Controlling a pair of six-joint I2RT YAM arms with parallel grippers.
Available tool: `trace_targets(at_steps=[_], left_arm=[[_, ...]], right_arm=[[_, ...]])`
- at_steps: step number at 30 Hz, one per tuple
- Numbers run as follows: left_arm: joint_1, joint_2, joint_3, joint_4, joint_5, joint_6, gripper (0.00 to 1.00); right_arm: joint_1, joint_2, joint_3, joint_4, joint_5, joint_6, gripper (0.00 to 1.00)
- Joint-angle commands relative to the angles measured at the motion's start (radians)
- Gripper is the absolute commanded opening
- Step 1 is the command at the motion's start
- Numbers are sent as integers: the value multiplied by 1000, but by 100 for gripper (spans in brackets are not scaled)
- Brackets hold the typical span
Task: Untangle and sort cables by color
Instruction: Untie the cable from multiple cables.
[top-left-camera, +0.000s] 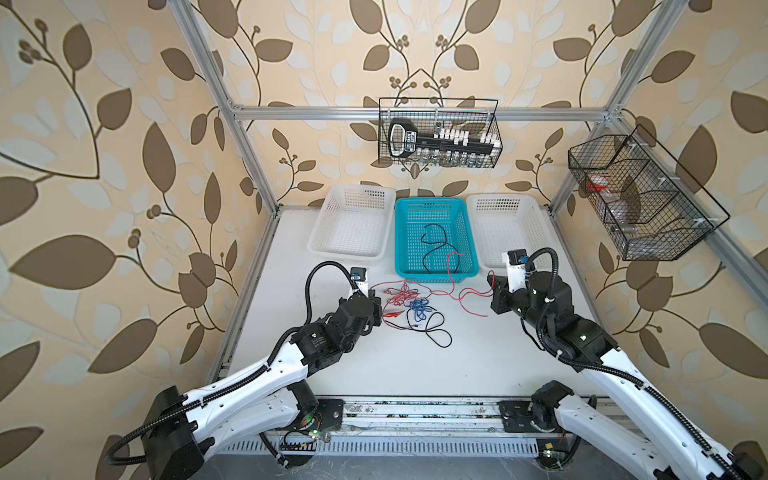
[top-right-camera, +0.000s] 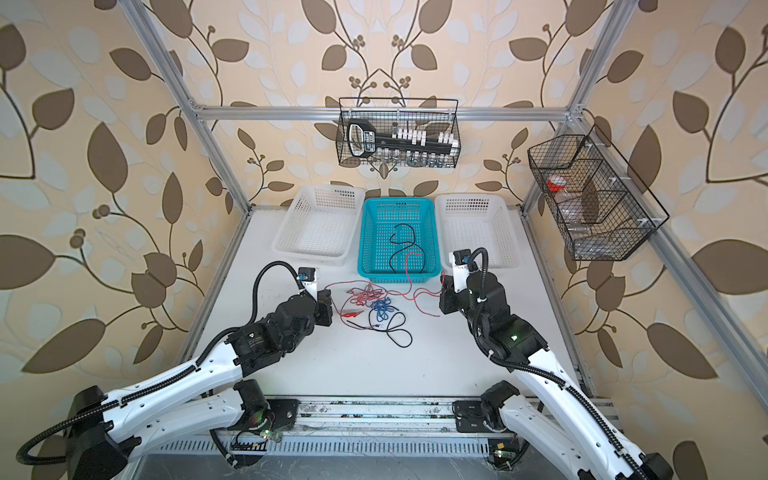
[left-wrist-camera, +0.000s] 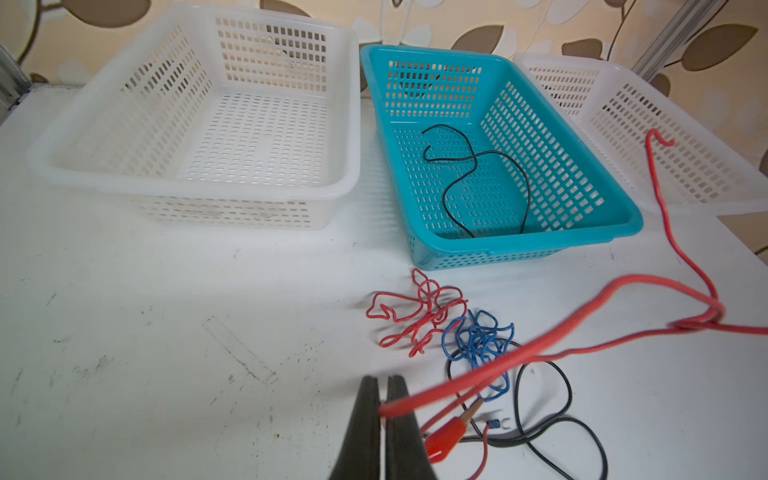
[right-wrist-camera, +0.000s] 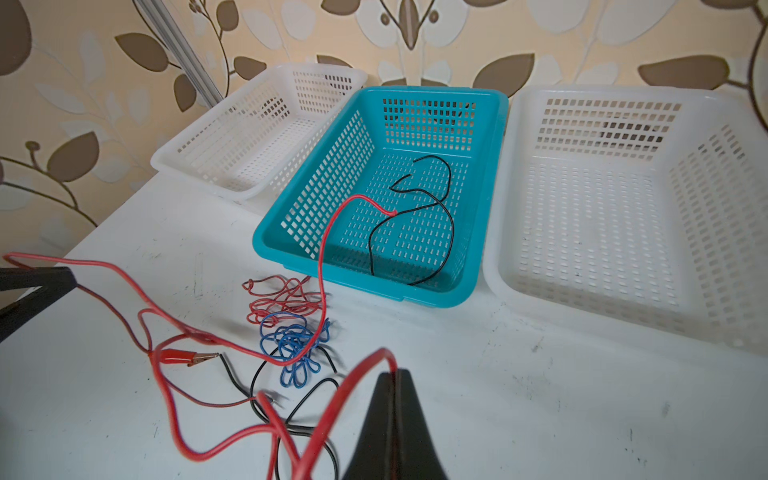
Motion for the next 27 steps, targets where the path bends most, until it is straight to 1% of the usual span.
trace_targets(at_steps=[1,7,11,14,18,24,27], left_arm=[[29,-23,102,-77,-67,-36,0],[46,-25,231,-151,-56,-26,0],[48,-21,279,-185,-62,-23,0],[51,-26,287,-207,-82,-23,0],[53,-35,277,-208,-94,-28,0],[53,-22,249,-144,-19,-32,0],[53,-5,265,-136,-5,-32,0]], right_arm=[[-19,4,19,-22,42,10,0],[-47,5,-28,-6,69,38,0],[-75,8,-65,5,84,53,0],[-99,3,-81,5,93,64,0],[-101,-12,-87,10,103,71,0],[-95,-11,-81,62,4,81,0],[-70,8,-70,64,21,73,0]])
